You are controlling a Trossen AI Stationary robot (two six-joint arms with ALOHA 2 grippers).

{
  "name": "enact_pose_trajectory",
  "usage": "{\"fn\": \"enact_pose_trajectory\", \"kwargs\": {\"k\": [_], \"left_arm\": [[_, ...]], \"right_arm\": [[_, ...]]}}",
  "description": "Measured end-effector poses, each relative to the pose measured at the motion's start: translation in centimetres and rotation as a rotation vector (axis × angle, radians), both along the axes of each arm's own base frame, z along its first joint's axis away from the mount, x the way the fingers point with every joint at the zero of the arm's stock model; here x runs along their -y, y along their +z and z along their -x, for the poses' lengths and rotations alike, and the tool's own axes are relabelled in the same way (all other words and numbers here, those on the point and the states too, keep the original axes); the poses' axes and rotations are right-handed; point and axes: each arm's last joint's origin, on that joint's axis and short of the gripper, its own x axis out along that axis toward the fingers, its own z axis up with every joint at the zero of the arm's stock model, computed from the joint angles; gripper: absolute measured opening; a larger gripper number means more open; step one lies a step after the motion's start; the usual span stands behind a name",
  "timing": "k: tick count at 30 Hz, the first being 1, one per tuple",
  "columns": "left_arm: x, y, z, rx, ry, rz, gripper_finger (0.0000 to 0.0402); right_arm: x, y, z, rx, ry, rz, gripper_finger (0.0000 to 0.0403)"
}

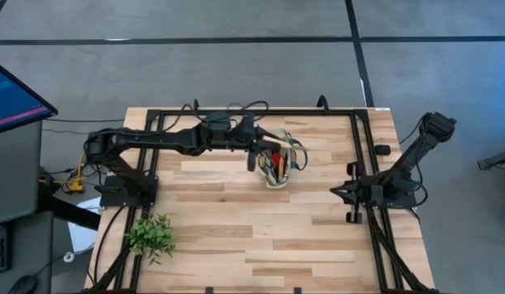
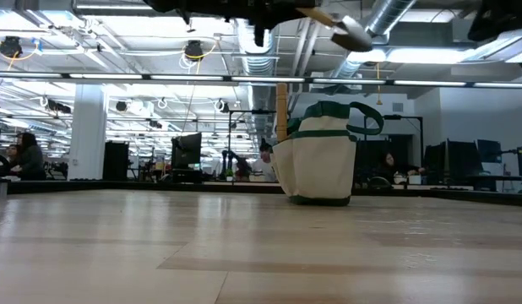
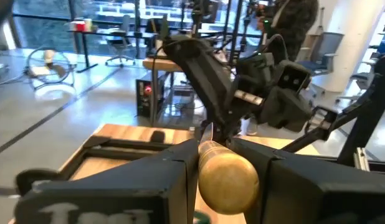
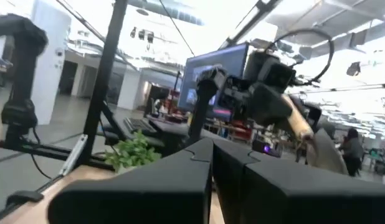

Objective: Pick & Place Garden tools in Gardening bag
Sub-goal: Put the brown trowel into the gardening bag

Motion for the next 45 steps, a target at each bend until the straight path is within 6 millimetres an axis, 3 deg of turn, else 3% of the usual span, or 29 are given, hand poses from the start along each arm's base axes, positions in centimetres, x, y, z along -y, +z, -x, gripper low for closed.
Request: {"fn": "enact_pose_trajectory", "kwargs": {"k": [7,13,29,40,45], "left_arm": [[-0.4,-1.0,-2.5,-0.077,-0.055,0.016,0.0059],[-1.2,-1.6,-2.0,-0.180,-0.019,-0.046,0.0059],[-1.4,1.1,0.7,-0.204,-0.024,-0.192,0.0059],[-3.5,1.2,1.0,-0.297,-0.037,-0.510,0.0059],[-3.1,1.7,0.8,-0.264,-0.076,-0.505,0.0059]], "right_arm": [[1.5,-0.2,-0.7,0.000,0.034,0.018,0.0000],[3.3,-0.6,-1.2,-0.024,0.046,0.026,0.0000],[8.6,-1.2,-1.2,-0.086,0.043,-0.069,0.0000],[9.3,-1.5,-1.2,-0.134,0.030,-0.119,0.0000],[9.3,-1.5,-1.2,-0.133,0.028,-0.118,0.0000]]}}
